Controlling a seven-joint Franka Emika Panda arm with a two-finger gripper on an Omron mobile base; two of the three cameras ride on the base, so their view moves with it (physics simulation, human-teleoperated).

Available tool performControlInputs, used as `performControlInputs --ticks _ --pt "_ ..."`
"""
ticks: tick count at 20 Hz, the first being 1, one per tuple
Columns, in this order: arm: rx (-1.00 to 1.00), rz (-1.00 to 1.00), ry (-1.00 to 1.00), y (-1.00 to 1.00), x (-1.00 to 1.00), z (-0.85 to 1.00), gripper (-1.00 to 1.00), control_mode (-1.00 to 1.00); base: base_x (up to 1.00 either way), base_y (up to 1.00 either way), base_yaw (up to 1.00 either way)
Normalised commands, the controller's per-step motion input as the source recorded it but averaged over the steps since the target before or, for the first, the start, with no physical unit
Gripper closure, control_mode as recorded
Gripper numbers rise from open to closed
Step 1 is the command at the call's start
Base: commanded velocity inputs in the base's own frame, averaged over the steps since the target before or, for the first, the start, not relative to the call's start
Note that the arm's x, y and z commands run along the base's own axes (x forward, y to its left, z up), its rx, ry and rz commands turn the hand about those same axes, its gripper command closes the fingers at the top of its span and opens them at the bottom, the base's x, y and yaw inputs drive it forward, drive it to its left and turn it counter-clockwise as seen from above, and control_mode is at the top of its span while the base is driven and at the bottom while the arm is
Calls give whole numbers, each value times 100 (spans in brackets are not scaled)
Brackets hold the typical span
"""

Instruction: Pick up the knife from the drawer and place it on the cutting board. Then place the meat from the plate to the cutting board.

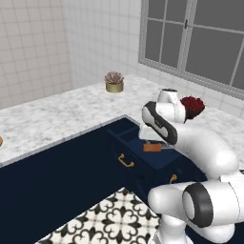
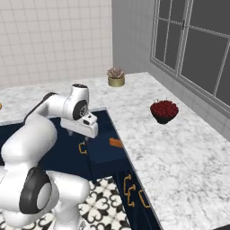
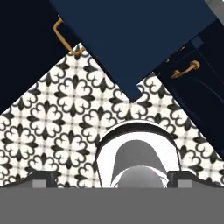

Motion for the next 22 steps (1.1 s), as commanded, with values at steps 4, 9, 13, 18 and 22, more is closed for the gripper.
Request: performControlInputs --ticks 4,9,13,18,22 --pt "0 -18 11 -26 51 -22 -100 -100 0 0 0" --pt "0 -26 5 -4 16 -39 -100 -100 0 0 0" --pt "0 -32 0 0 0 -61 -100 -100 0 0 0" --pt "0 -27 0 0 7 -48 -100 -100 0 0 0" --pt "0 -17 2 0 21 -37 -100 -100 0 0 0"
